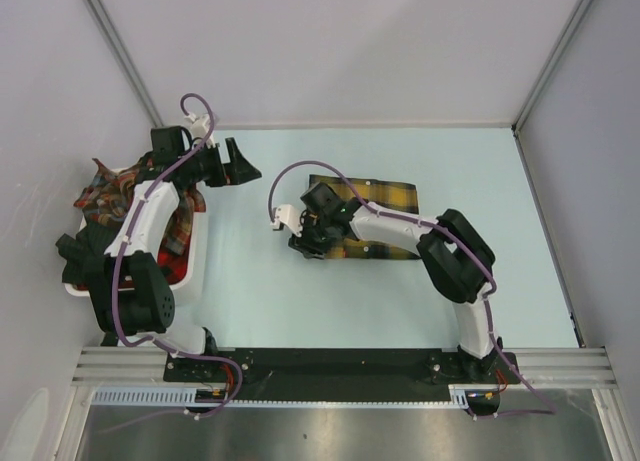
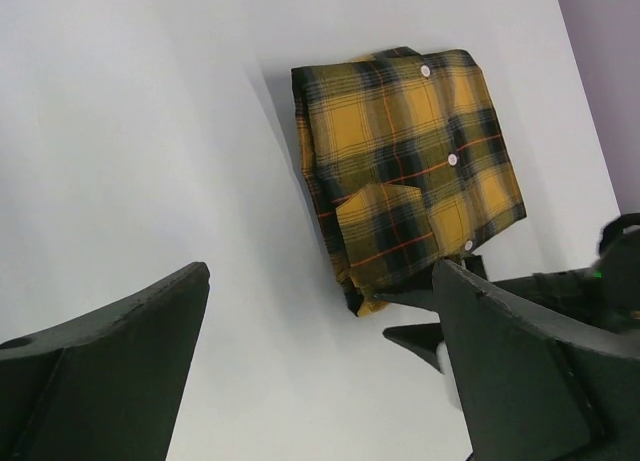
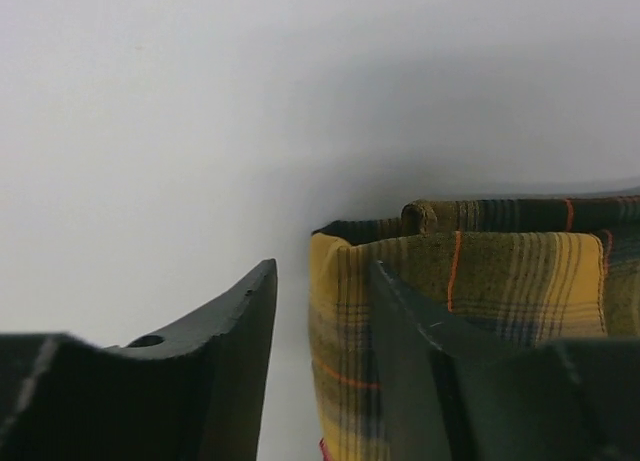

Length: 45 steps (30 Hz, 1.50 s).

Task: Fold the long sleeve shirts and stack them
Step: Fold the shirt

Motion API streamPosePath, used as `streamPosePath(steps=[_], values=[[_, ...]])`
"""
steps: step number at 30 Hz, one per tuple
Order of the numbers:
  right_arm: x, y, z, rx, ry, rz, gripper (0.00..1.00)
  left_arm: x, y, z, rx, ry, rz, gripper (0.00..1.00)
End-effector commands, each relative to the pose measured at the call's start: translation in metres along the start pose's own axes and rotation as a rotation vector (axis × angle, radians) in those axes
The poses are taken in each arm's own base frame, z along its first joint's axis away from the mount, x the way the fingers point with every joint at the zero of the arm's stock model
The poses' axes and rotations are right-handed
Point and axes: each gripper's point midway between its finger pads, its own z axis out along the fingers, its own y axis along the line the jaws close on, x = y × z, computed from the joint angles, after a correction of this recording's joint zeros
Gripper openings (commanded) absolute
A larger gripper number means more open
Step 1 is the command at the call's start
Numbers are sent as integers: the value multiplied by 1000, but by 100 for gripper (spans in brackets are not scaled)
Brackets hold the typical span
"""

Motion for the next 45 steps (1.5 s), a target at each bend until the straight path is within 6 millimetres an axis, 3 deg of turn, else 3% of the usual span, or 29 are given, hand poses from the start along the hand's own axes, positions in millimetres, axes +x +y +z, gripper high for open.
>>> streamPosePath(steps=[1, 3, 6, 7, 9, 10, 13, 14, 16, 17, 18, 19, 20, 22, 23, 24, 25, 27, 28, 30, 34, 36, 41, 42, 45], values=[[16, -22, 27, 76, 54, -43, 48, -18, -9, -9, 7, -61, 56, 99], [27, -22, 34, 78, 84, -50, 47, -17, -8, -9, 3, -61, 51, 99], [43, -13, 39, 39, 120, -61, 28, -15, -7, -9, -3, -56, 49, 100], [43, -10, 36, 29, 118, -75, 16, -15, -6, -9, -7, -56, 52, 99], [46, 4, 29, -27, 112, -76, 1, -14, -3, -8, -17, -53, 60, 99], [35, 8, 18, -39, 83, -92, 0, -11, -1, -7, -17, -43, 57, 99], [42, 49, -6, -217, 59, -141, 0, -3, -2, -3, -5, -12, 68, 99], [42, 69, -27, -302, 34, -219, 0, 1, -1, 0, -4, 4, 72, 99], [74, 102, -46, -419, 73, -272, 0, 13, -5, 6, 1, 57, 92, 99], [85, 119, -69, -488, 87, -357, 0, 22, -6, 12, 15, 89, 93, 99], [99, 131, -77, -532, 116, -406, 0, 30, -7, 16, 22, 118, 118, 99], [127, 149, -87, -591, 172, -422, 2, 46, -20, 26, 52, 173, 132, 99], [142, 153, -103, -600, 228, -456, 10, 55, -25, 31, 71, 204, 140, 99], [175, 152, -116, -597, 305, -499, 22, 82, -40, 49, 139, 286, 126, 99], [183, 151, -122, -591, 316, -500, 27, 91, -48, 55, 186, 310, 107, 99], [182, 147, -131, -560, 305, -515, 44, 102, -48, 66, 200, 348, 63, 99], [192, 141, -138, -535, 319, -478, 50, 107, -54, 77, 229, 354, 48, 100], [190, 132, -152, -474, 308, -452, 60, 115, -66, 88, 301, 377, -47, 99], [187, 123, -159, -436, 298, -402, 73, 124, -65, 102, 325, 398, -69, 99], [177, 111, -170, -366, 267, -340, 85, 127, -72, 114, 371, 410, -99, 99], [155, 85, -186, -270, 174, -93, 87, 151, -69, 140, 395, 466, -182, 98], [148, 63, -192, -202, 133, 17, 87, 156, -65, 148, 397, 473, -218, 97], [142, 23, -178, -163, 88, 353, 81, 182, -58, 168, 398, 531, -307, 86], [135, 11, -176, -151, 64, 382, 79, 186, -62, 171, 404, 540, -305, 82], [137, -6, -173, -153, 46, 511, 77, 197, -63, 178, 400, 562, -329, 75]])
